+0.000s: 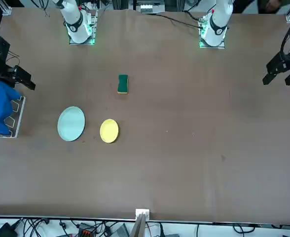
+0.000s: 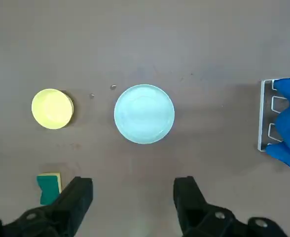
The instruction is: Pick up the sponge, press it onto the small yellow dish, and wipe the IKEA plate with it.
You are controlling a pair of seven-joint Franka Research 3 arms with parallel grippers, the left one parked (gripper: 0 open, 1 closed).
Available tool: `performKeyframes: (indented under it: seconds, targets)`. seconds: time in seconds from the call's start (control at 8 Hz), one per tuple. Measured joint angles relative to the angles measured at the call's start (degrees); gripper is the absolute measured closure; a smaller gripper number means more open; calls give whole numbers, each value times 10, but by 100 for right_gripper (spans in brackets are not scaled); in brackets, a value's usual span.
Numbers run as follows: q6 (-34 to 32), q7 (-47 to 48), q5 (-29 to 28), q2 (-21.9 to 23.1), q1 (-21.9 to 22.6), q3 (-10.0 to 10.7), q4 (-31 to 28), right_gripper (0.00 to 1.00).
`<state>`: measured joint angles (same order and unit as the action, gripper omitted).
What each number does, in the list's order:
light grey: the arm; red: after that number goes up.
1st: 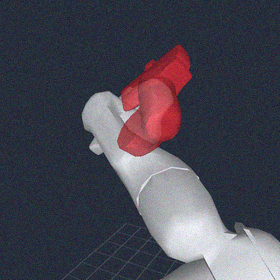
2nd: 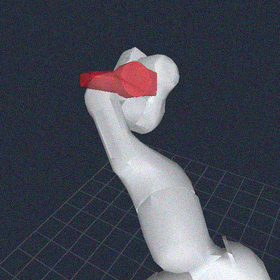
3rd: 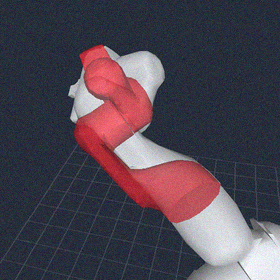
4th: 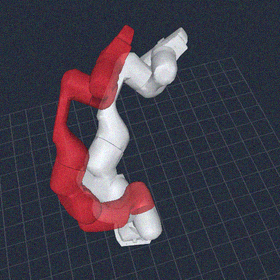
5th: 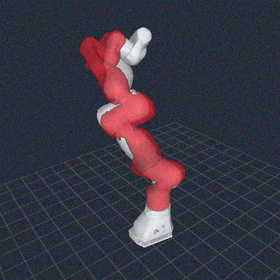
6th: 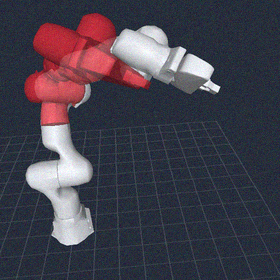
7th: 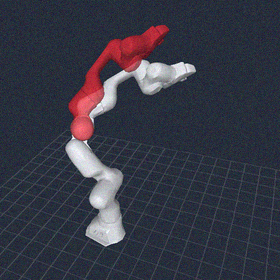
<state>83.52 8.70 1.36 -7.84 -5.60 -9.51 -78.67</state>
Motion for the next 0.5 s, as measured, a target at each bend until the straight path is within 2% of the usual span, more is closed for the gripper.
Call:
performKeyframes:
  seconds: [0.5]
  targets:
    - [0, 0, 0, 0, 0, 0, 0, 0]
